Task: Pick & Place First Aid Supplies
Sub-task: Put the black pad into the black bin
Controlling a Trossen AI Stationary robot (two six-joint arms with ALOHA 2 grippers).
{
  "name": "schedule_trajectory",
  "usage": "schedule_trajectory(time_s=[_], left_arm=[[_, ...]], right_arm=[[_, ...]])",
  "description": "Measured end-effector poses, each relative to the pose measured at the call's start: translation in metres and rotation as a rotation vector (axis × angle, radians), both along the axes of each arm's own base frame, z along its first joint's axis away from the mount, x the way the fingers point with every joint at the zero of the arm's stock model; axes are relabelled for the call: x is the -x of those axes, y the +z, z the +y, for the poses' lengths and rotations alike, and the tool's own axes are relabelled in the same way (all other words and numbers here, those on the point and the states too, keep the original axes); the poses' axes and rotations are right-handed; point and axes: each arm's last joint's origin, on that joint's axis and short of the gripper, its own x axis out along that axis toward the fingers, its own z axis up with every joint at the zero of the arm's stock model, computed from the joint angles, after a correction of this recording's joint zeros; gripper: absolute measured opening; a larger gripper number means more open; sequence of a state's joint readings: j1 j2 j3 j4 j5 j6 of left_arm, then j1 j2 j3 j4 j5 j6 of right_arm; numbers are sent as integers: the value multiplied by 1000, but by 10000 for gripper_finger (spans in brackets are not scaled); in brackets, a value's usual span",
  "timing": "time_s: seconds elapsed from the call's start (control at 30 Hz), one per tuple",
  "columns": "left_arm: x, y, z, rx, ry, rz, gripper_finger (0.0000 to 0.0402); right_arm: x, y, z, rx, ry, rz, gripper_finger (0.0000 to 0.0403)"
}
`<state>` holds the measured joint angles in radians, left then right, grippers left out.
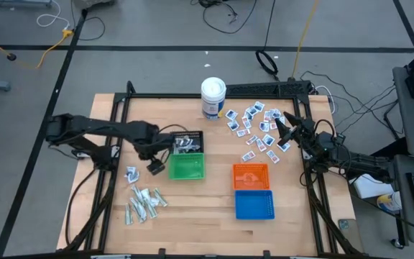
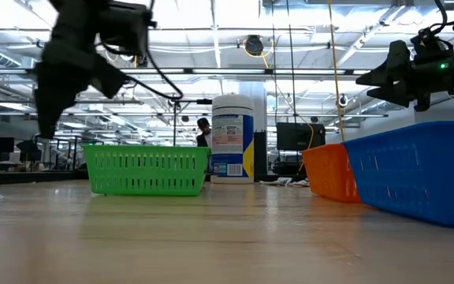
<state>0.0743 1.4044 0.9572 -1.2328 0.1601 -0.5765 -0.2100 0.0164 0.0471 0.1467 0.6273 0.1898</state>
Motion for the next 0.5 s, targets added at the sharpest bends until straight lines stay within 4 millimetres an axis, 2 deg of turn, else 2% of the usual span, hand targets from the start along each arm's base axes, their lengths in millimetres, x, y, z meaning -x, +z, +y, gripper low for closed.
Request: schedule_trajectory(time_s=[0.23,0.33,0.5], left_arm=[[29,-7,-17,25,-13,7,313],[36,-9,-21,21,-6,7,313],[45,-23,-24,2,73,83,303]], right_arm=[[0,0,0,0,0,0,267],[0,0,0,0,0,0,267],[0,0,0,0,0,0,267]])
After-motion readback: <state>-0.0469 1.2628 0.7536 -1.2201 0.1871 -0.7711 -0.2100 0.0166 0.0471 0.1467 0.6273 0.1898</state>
